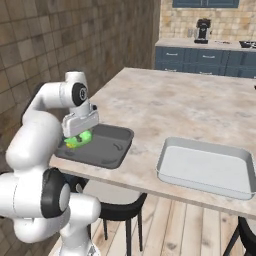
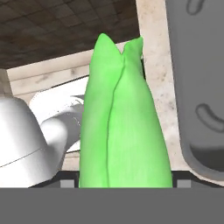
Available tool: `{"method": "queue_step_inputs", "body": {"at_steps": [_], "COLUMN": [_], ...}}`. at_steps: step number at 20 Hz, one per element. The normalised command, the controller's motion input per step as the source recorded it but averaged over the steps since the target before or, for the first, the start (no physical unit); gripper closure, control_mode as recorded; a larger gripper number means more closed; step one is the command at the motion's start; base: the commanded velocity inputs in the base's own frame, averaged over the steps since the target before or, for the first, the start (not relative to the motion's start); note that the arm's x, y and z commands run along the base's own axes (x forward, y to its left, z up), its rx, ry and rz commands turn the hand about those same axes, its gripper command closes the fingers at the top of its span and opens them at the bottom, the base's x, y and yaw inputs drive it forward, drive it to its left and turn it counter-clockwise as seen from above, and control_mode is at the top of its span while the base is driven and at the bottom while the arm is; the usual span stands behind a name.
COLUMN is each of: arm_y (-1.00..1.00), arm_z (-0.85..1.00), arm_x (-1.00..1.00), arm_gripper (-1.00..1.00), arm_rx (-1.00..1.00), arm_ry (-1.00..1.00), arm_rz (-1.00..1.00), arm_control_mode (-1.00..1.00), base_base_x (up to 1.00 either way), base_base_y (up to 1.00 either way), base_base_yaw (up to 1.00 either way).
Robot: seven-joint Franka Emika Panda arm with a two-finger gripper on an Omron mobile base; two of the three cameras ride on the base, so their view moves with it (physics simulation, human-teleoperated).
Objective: Place the cold items (apple and corn) from the fridge in one tupperware on the dining counter. Place the warm items (hot dog and kebab skewer) in the stove area in another tupperware.
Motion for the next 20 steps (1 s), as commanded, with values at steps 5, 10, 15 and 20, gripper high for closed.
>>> {"method": "queue_step_inputs", "body": {"at_steps": [5,10,15,20], "arm_y": [0.14,0.08,0.08,0.02], "arm_z": [-0.35,-0.43,-0.35,-0.37], "arm_x": [0.60,0.64,0.67,0.55], "arm_gripper": [1.00,1.00,1.00,1.00], "arm_rx": [0.00,0.00,0.00,0.00], "arm_ry": [0.04,0.17,0.10,0.00], "arm_rz": [0.01,0.00,0.00,0.00], "arm_control_mode": [-1.00,-1.00,-1.00,-1.00], "base_base_x": [0.00,0.00,0.00,0.00], "base_base_y": [0.00,0.00,0.00,0.00], "base_base_yaw": [0.00,0.00,0.00,0.00]}}
